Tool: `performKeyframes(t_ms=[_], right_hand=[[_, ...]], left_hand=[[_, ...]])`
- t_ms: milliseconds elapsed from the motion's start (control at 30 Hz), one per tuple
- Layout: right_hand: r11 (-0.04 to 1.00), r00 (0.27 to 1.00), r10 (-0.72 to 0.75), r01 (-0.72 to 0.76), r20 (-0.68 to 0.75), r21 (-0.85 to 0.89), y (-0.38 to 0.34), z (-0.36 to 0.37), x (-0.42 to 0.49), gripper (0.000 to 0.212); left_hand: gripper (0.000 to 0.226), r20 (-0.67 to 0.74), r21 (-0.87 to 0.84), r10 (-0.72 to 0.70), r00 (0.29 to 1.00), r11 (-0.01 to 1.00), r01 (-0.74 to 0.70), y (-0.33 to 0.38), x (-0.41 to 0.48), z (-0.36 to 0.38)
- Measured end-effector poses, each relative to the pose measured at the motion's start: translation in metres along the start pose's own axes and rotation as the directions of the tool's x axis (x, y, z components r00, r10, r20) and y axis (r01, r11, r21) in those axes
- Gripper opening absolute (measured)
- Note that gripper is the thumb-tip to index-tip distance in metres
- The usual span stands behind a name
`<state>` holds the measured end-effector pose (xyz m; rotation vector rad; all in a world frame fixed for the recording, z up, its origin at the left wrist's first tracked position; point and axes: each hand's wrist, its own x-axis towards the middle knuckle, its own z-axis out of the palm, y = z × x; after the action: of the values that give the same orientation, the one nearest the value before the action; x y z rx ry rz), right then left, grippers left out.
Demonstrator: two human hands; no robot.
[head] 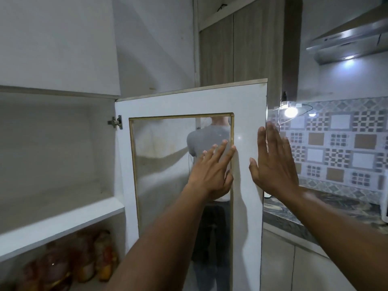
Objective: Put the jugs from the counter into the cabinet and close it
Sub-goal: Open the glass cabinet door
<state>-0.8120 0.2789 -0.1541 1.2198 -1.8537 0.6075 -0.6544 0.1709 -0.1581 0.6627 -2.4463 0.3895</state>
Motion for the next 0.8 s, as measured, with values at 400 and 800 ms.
performKeyframes(t_ms=[400,800], right_hand=[[0.866,0.931,-0.363,0.346,-0.021,0.362,-0.156,-0.062,-0.045,0.069],[0.316,0.642,-0.758,0.514,-0.114,0.798,-0.529,-0.187,-0.129,0.066]], left_hand=[[0.071,0.15,0.257,-0.382,0.912,0.906,0.337,-0.059,-0.202,-0.102],[0.073,-0.082,0.529,-0.893,0.443,0.338,0.779,-0.159,-0.54,-0.323]])
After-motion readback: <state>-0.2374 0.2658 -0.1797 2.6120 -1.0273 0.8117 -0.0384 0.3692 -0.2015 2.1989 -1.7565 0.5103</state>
